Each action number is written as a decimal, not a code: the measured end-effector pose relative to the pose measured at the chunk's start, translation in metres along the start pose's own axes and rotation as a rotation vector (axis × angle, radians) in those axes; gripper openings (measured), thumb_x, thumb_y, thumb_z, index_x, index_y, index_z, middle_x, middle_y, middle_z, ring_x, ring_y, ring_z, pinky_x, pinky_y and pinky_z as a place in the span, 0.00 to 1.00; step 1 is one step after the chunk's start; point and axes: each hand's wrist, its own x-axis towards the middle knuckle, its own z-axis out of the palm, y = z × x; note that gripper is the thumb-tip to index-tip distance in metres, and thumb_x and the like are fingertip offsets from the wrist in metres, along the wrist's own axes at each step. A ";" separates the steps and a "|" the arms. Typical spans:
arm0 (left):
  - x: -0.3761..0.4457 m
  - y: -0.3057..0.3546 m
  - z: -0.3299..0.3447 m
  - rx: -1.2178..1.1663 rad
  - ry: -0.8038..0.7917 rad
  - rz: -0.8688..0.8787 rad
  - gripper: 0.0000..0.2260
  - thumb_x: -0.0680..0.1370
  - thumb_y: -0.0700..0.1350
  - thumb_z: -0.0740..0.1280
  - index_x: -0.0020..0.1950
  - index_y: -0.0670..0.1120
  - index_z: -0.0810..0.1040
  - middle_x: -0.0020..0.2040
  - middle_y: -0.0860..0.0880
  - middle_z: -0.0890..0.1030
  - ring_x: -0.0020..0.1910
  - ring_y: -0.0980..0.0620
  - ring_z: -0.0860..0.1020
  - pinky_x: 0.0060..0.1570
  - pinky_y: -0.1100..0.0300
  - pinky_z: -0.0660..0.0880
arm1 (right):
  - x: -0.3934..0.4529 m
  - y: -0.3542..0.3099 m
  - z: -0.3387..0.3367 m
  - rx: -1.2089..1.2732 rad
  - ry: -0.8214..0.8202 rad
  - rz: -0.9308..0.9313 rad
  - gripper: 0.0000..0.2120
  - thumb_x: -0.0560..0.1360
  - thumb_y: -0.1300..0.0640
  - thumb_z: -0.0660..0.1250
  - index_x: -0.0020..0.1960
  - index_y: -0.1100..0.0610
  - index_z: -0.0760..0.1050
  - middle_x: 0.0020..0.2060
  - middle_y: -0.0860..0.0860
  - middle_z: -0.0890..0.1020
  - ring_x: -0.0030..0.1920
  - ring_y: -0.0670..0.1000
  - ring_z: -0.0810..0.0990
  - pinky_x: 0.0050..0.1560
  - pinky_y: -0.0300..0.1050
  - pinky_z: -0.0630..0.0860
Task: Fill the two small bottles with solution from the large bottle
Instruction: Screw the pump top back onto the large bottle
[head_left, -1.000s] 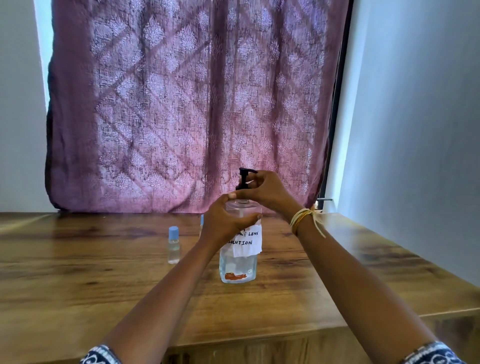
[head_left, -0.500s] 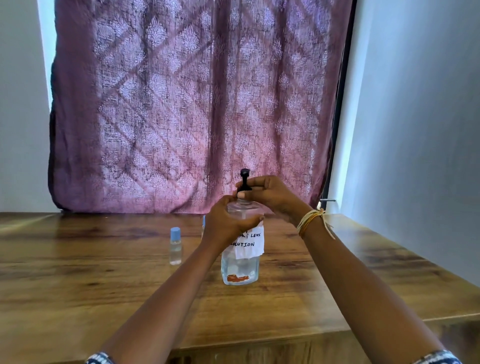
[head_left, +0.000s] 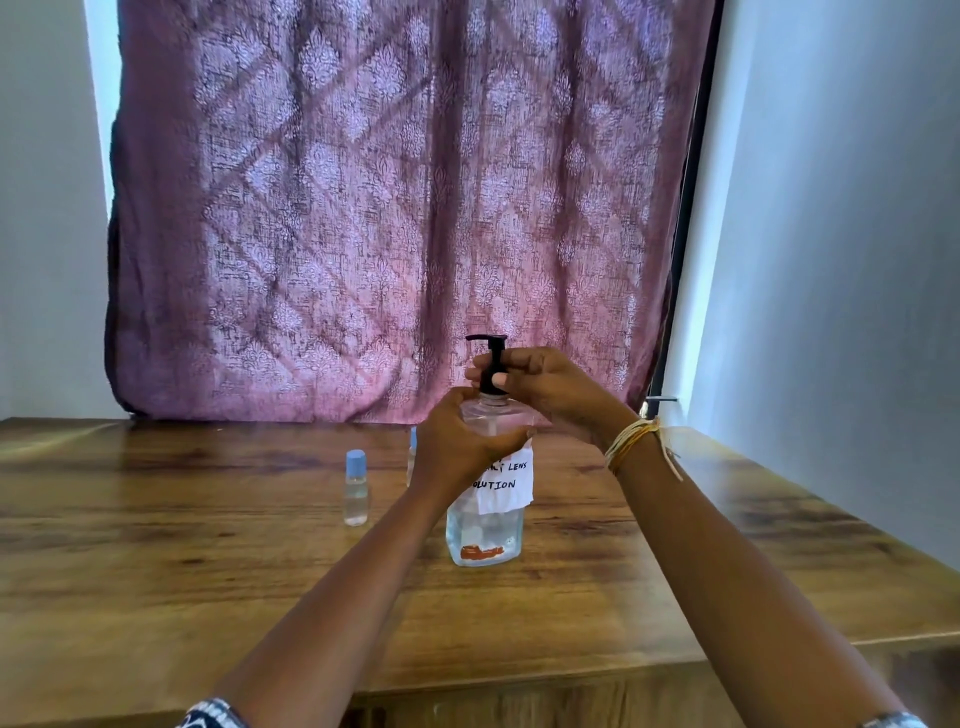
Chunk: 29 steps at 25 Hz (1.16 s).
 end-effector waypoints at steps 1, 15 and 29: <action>0.000 0.000 0.000 0.003 0.001 0.003 0.25 0.62 0.52 0.82 0.55 0.49 0.78 0.44 0.58 0.82 0.42 0.69 0.77 0.34 0.79 0.71 | 0.000 -0.002 0.000 -0.056 0.033 -0.010 0.15 0.76 0.70 0.65 0.62 0.69 0.75 0.54 0.62 0.81 0.51 0.53 0.83 0.55 0.40 0.80; 0.000 -0.006 0.000 -0.099 -0.015 0.047 0.24 0.62 0.49 0.81 0.55 0.49 0.79 0.45 0.56 0.84 0.41 0.67 0.81 0.35 0.76 0.72 | 0.001 0.008 0.028 -0.201 0.594 0.027 0.12 0.56 0.52 0.84 0.26 0.44 0.80 0.28 0.42 0.84 0.32 0.42 0.85 0.38 0.41 0.82; -0.052 -0.076 -0.028 -0.073 -0.362 -0.234 0.43 0.57 0.53 0.82 0.68 0.52 0.67 0.63 0.51 0.78 0.60 0.49 0.79 0.59 0.51 0.78 | -0.058 0.063 0.030 -0.095 0.026 0.174 0.26 0.71 0.70 0.70 0.64 0.55 0.68 0.61 0.61 0.79 0.59 0.59 0.81 0.59 0.58 0.78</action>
